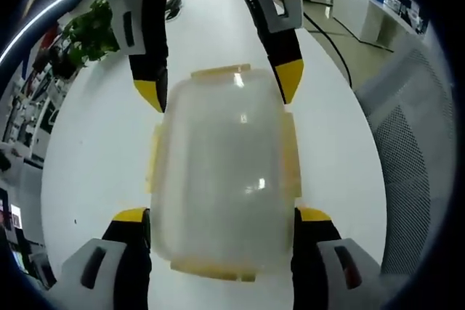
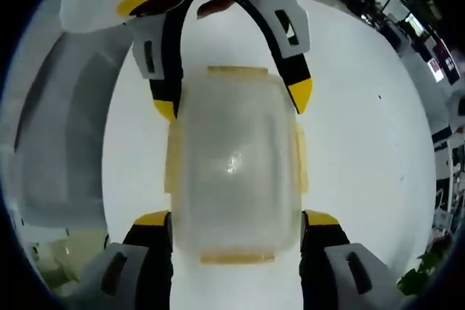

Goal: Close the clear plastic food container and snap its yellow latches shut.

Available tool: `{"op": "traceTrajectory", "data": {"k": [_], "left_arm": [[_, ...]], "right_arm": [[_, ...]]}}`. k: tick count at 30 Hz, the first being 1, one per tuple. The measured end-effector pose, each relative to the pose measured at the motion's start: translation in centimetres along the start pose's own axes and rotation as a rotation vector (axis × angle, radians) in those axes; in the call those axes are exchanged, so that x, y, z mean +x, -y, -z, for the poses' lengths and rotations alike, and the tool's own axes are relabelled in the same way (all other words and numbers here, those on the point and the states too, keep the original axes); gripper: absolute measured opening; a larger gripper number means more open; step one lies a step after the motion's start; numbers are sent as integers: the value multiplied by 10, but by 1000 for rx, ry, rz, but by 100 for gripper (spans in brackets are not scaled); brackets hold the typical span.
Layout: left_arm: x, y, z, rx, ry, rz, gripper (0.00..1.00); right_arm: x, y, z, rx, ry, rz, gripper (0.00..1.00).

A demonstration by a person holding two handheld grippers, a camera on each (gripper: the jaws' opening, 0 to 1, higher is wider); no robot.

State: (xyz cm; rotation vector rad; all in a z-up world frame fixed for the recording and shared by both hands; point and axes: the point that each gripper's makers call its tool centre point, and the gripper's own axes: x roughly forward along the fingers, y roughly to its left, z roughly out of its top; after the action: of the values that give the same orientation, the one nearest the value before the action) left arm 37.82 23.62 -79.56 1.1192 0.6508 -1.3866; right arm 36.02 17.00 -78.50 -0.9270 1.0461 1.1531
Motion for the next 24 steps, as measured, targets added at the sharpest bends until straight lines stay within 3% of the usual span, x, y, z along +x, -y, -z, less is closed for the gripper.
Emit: {"op": "traceTrajectory", "data": {"k": [24], "left_arm": [[-9,16,11,-83,-7,-18,79]], "right_arm": [[4,-11,-13,-75,-7,-32,71]]}}
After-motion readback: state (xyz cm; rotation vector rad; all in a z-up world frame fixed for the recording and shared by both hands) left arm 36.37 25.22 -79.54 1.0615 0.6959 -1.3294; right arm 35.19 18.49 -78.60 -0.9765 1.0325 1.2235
